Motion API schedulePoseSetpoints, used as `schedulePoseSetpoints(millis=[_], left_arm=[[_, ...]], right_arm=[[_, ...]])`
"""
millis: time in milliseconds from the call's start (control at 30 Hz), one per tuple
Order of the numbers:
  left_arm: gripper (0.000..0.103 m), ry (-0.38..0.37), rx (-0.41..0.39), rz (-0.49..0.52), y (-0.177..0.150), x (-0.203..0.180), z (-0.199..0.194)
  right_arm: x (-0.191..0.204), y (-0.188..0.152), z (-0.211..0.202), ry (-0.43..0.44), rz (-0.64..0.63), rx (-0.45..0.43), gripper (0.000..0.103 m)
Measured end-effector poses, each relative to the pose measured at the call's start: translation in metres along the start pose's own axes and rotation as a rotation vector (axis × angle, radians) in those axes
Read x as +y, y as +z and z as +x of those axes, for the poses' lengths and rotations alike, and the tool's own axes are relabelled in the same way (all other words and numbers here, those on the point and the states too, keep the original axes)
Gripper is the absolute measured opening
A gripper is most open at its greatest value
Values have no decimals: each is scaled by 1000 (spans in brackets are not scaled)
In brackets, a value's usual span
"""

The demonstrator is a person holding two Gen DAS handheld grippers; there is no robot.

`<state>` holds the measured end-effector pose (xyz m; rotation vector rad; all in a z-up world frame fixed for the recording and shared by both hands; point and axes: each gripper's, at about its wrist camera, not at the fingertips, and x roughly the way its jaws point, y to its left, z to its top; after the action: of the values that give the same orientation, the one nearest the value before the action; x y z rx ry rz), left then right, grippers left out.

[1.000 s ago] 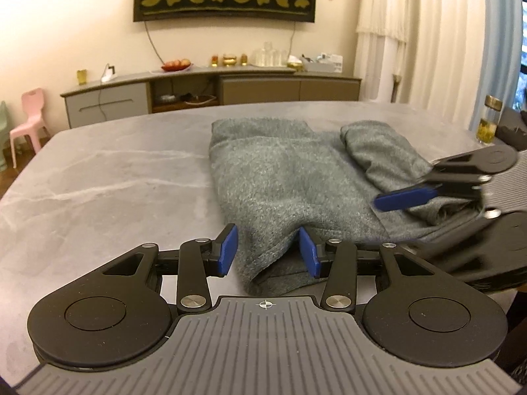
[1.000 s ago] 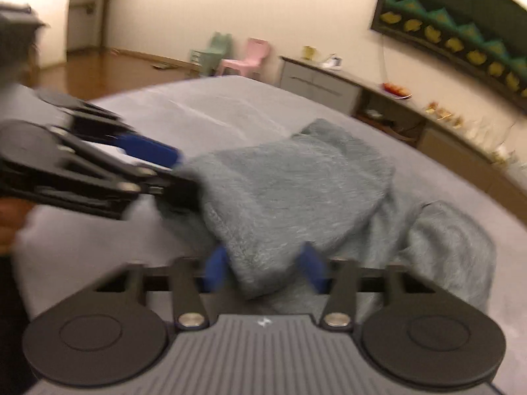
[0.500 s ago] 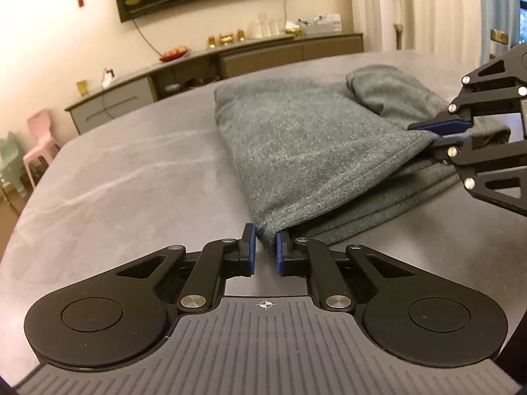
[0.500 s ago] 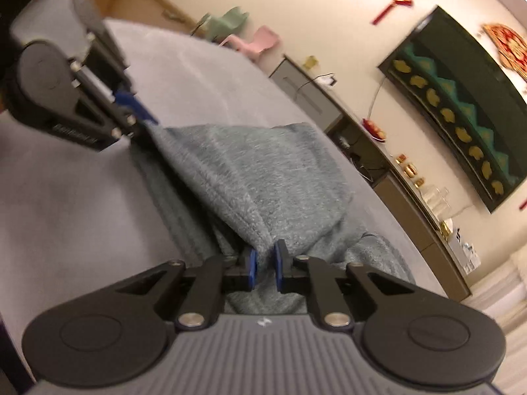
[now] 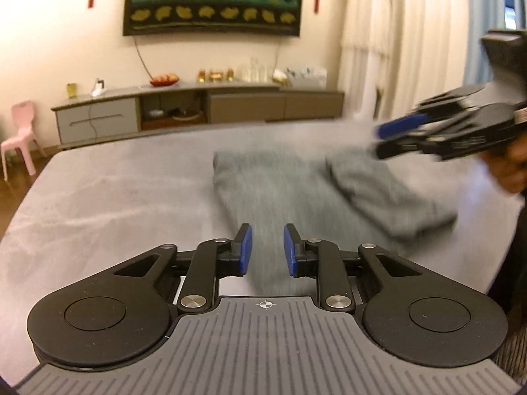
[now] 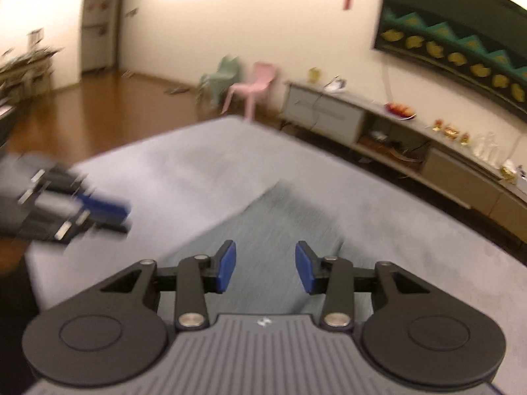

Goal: Fold clothes

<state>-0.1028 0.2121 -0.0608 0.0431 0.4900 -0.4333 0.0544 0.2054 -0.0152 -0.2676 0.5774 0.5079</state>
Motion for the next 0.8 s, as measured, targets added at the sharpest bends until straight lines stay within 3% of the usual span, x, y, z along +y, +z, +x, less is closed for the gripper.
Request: schedulePoseSetpoints(millis=[167,267,367,467,567,667,767,800], left_arm=[[16,-26,63,58,8,-21,58],[15,8,147,80,-5,-32,84],[15,22,136,29,-11,-34,88],[16,30,130,34,-12,-36,89],[20,19,129,33,-11,-34,89],[19,18,123,18,-13,-32,88],[22,27,132,22,-14,-39,89],[22,31,138,25,-13,-41,90]], right_arm=[[-9,31,116,-36,-1,59,40],[-18,25,179,4,15,238,36],[-28,25,217,5,36,321,46],[-32,32,214,26,44,340,45],[-52,28,150,23,144,207,43],[-72,-12,87,81,262,126,45],[-69,-67,89,71,179,261,45],[-72,-78,83,44,146,257,48]])
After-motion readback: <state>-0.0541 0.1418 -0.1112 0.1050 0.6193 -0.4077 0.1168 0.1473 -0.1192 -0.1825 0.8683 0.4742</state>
